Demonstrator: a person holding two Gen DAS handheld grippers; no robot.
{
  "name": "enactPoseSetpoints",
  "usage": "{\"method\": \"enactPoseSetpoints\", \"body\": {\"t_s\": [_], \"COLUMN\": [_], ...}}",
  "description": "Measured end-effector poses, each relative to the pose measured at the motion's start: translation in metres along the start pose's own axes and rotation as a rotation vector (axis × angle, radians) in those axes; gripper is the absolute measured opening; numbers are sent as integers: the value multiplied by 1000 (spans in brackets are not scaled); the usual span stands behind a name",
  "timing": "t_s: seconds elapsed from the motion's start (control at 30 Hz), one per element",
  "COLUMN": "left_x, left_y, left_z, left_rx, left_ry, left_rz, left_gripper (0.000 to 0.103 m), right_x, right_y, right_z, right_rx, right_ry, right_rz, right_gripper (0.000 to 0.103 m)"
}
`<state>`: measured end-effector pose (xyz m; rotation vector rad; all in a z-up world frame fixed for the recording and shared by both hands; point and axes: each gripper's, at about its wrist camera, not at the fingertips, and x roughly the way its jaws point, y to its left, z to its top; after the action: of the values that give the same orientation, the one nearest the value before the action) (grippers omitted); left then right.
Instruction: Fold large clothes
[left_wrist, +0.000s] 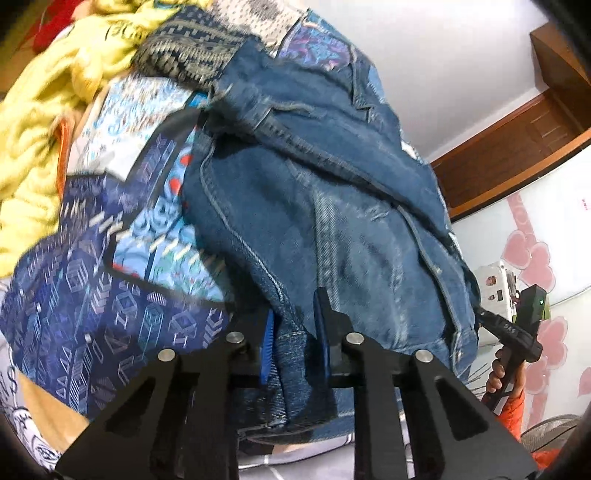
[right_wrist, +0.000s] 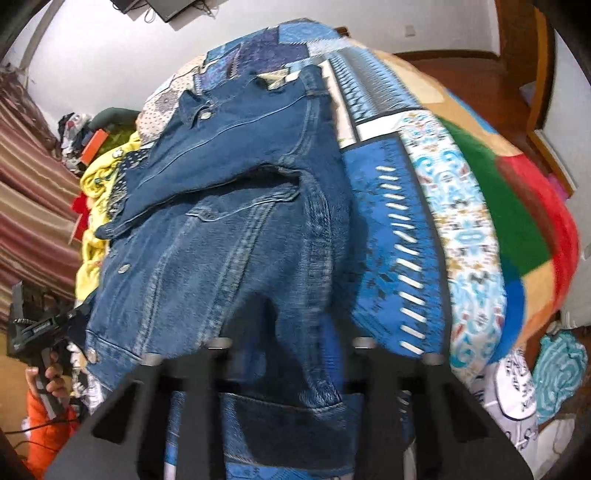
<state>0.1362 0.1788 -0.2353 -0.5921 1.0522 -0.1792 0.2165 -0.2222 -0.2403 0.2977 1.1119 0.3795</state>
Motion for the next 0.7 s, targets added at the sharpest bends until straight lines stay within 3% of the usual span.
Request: {"method": "enactPoseSetpoints", "body": {"t_s": [0.23, 0.43, 0.53, 0.6, 0.7], "left_x": [-19, -35, -37, -39, -40], "left_y": [-34, -51, -62, -68, -65], "left_z": [27, 69, 101, 123, 157], "left_rx": [141, 161, 190, 206, 199], "left_ry": [-106, -184, -236, -280, -334], "left_rz": [110, 68, 86, 129, 168], "left_gripper": [16, 16, 15, 0, 0], "right_x": [1, -16, -24, -28, -26], "right_y": [32, 50, 62, 65, 67], "right_z": [19, 60, 85, 102, 124], "right_rx": [-153, -200, -218, -226, -228], "right_ry": [-25, -136, -203, -245, -282], "right_rz": [-20, 24, 19, 9, -2], "right_gripper": [8, 8, 8, 8, 8]}}
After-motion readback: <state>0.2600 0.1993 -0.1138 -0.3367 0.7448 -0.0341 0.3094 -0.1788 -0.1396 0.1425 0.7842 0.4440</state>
